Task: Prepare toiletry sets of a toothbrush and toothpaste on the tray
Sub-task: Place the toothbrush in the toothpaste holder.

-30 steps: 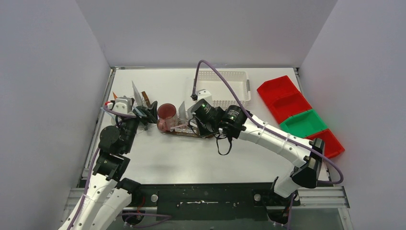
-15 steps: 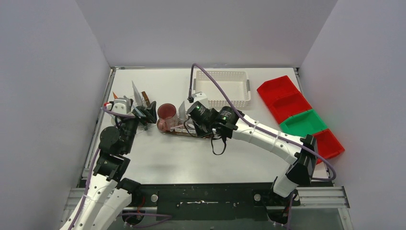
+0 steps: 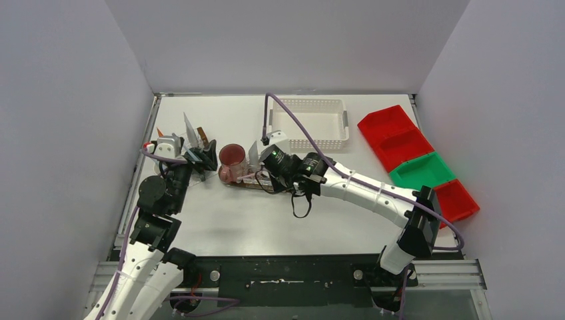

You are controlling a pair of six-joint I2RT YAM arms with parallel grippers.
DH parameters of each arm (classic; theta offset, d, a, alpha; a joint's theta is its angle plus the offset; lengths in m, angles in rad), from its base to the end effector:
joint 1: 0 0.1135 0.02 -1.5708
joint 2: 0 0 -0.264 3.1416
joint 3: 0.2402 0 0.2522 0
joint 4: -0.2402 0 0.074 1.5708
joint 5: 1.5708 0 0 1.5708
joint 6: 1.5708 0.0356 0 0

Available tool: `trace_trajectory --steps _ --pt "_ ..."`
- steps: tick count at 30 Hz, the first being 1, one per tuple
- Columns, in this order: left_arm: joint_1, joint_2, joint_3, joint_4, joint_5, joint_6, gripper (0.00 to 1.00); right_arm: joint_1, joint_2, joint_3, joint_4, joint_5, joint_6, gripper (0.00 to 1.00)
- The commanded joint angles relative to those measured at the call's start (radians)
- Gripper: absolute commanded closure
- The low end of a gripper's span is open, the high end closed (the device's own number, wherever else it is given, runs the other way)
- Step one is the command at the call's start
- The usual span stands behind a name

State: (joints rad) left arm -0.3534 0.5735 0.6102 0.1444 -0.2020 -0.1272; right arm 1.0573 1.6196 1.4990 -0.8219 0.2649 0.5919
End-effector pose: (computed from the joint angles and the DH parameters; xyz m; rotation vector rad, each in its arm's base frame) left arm 0.1413 -0.0445 0.3453 -0.0110 1.3982 -0.2597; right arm 0.1786 0.2976 0.3196 -0.4716 2.4598 0.3707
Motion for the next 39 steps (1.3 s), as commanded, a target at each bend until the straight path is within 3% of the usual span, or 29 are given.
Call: trace_trajectory --steps 1,20,25,39 --pt "0.007 0.0 -0.007 0.067 -0.002 -0.006 0.03 -0.009 -0.003 -0.032 0.084 0.058 0.004 1.0" --pt "0.008 0.002 -0.017 0.077 0.003 -0.006 0.03 -0.019 -0.003 -0.11 0.175 0.14 0.033 0.99" --pt "0.01 0.003 -0.02 0.08 0.005 -0.005 0.03 -0.019 -0.007 -0.116 0.189 0.142 0.036 0.83" --pt "0.011 0.006 -0.023 0.081 -0.005 -0.002 0.02 -0.014 -0.098 -0.165 0.267 0.136 0.019 0.54"
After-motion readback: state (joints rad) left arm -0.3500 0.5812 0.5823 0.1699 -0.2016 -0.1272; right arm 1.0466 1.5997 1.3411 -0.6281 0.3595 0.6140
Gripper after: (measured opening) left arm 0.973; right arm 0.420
